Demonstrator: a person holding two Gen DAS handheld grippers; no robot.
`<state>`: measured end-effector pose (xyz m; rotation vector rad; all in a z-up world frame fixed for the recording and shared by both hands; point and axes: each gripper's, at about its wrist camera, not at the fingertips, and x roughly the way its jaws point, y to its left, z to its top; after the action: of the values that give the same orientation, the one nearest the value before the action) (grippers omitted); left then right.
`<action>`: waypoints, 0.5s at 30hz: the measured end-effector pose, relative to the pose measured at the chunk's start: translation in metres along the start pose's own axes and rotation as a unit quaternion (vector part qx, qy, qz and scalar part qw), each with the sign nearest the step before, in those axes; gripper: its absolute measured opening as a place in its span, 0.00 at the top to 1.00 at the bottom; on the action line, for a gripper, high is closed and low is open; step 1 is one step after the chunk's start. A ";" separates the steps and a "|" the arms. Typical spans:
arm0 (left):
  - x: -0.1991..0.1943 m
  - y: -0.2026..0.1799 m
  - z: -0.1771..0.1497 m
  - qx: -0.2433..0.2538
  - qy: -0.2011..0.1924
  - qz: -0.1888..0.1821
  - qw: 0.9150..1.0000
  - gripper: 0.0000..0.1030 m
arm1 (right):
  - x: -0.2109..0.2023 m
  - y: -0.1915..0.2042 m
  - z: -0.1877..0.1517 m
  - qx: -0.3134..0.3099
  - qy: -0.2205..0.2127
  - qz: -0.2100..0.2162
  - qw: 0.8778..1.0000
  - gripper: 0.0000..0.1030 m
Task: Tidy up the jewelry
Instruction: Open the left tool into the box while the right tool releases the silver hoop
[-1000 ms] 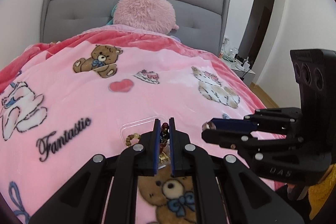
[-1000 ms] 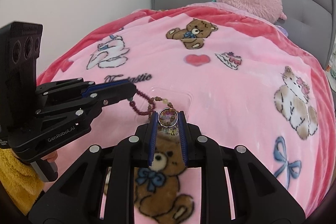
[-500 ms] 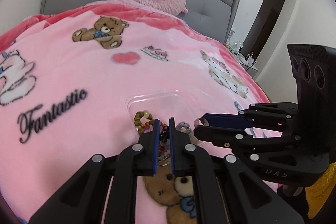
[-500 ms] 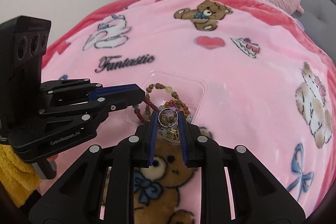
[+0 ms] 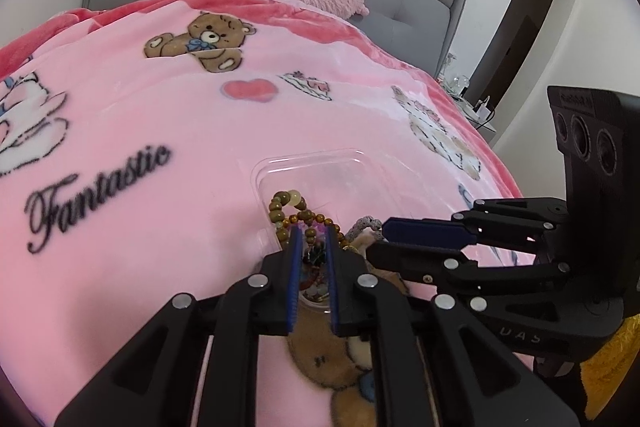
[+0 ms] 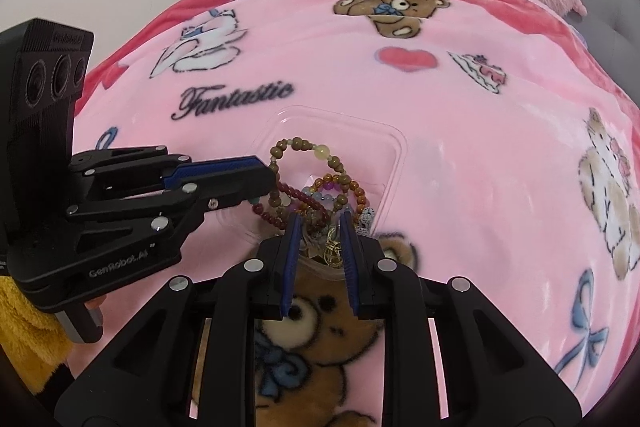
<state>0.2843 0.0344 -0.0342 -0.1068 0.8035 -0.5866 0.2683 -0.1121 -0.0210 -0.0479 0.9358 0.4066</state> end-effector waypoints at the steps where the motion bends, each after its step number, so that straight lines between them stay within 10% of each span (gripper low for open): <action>1: -0.001 0.000 -0.001 0.001 -0.001 0.000 1.000 0.89 | -0.001 0.000 0.000 0.000 -0.001 0.000 1.000 0.80; 10: -0.009 -0.001 -0.006 0.005 -0.003 -0.007 1.000 0.83 | -0.021 -0.002 -0.005 0.005 -0.017 -0.008 1.000 0.76; 15: -0.029 -0.008 -0.007 0.019 -0.017 0.007 1.000 0.61 | -0.041 -0.005 -0.011 0.008 -0.023 -0.022 0.999 0.65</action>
<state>0.2600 0.0441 -0.0181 -0.0755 0.7584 -0.5854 0.2403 -0.1325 0.0039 -0.0449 0.8914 0.3582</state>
